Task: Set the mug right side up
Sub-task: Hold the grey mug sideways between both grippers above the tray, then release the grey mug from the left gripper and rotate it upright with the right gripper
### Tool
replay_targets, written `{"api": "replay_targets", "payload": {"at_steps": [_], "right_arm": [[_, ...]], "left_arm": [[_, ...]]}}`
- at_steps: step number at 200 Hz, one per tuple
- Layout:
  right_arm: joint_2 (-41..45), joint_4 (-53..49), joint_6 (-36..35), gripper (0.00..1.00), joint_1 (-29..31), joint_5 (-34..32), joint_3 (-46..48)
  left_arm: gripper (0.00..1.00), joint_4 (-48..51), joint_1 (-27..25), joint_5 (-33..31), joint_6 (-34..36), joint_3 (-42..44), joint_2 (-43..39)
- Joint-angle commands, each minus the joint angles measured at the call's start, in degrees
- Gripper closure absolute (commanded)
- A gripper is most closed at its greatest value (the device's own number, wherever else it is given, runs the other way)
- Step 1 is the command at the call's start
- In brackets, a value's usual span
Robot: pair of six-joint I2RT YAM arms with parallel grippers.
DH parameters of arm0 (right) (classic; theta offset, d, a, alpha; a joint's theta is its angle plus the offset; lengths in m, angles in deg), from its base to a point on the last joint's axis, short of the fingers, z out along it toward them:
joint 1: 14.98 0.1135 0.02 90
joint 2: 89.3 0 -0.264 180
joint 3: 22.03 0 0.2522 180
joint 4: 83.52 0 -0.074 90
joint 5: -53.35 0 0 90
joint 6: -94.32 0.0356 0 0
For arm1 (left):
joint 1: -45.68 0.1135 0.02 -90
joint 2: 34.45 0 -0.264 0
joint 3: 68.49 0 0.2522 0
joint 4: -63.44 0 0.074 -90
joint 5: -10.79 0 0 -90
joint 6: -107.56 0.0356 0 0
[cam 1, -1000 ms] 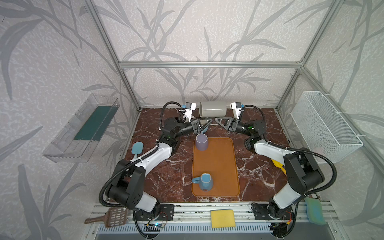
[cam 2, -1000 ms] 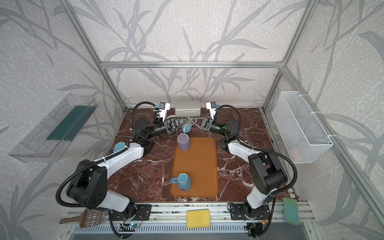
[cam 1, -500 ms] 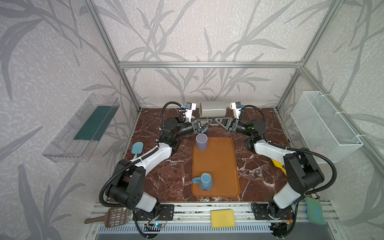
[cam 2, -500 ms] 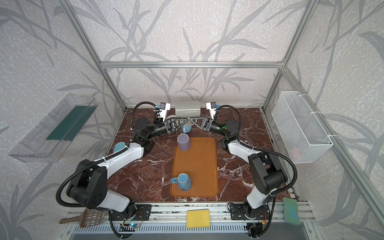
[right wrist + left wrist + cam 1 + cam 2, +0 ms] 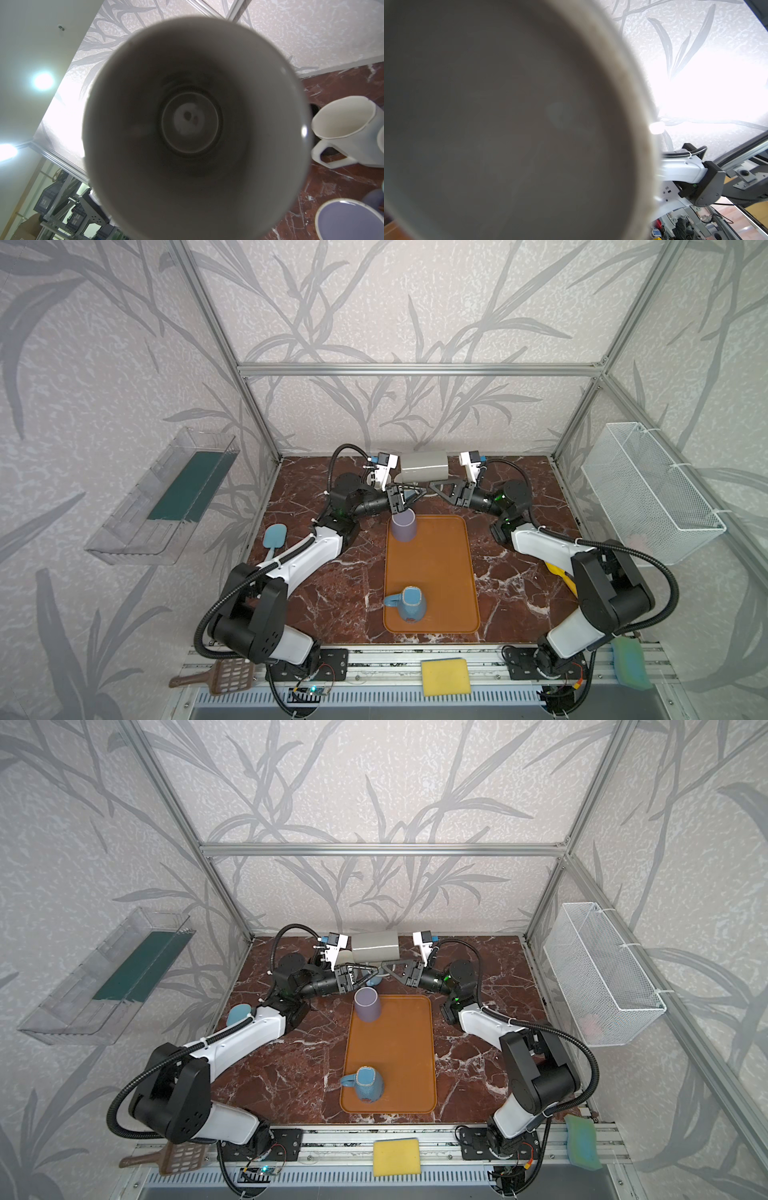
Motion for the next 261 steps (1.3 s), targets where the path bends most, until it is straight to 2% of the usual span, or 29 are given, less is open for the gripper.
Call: {"api": "replay_targets", "payload": {"at_steps": [1, 23, 48, 85, 112, 181, 192, 261], "right_arm": [[5.29, -2.23, -6.88, 1.00, -0.33, -1.25, -0.21], [7.02, -8.48, -10.76, 1.00, -0.38, -2.23, 0.16], [7.57, -10.93, -12.22, 1.00, -0.79, -2.46, 0.51], [7.17, -12.60, -12.93, 1.00, -1.87, -2.77, 1.02], [7.75, -18.67, -16.66, 1.00, -2.47, -3.63, 0.68], [10.74, -44.28, -30.99, 1.00, -3.45, -11.26, -2.87], [10.80, -47.06, -34.11, 1.00, -3.45, -12.71, -3.60], [9.44, -59.84, -41.38, 1.00, -3.45, -22.14, -7.49]], "left_arm": [[0.61, 10.91, -0.22, -3.78, 7.51, -0.04, -4.39], [0.61, 20.07, -0.18, -7.91, 12.60, -0.37, -7.17], [0.61, 32.41, -0.31, -17.78, 18.72, -1.91, -10.44], [0.61, 37.23, -0.31, -26.42, 21.79, -1.24, -14.67], [0.61, 39.02, -0.31, -30.67, 22.45, -0.46, -16.50], [0.61, 39.06, -0.40, -34.59, 21.18, 2.31, -19.19], [0.61, 38.64, -0.40, -35.02, 20.96, 2.80, -19.67], [0.63, 40.36, -0.62, -36.06, 20.60, 2.63, -20.36]]}}
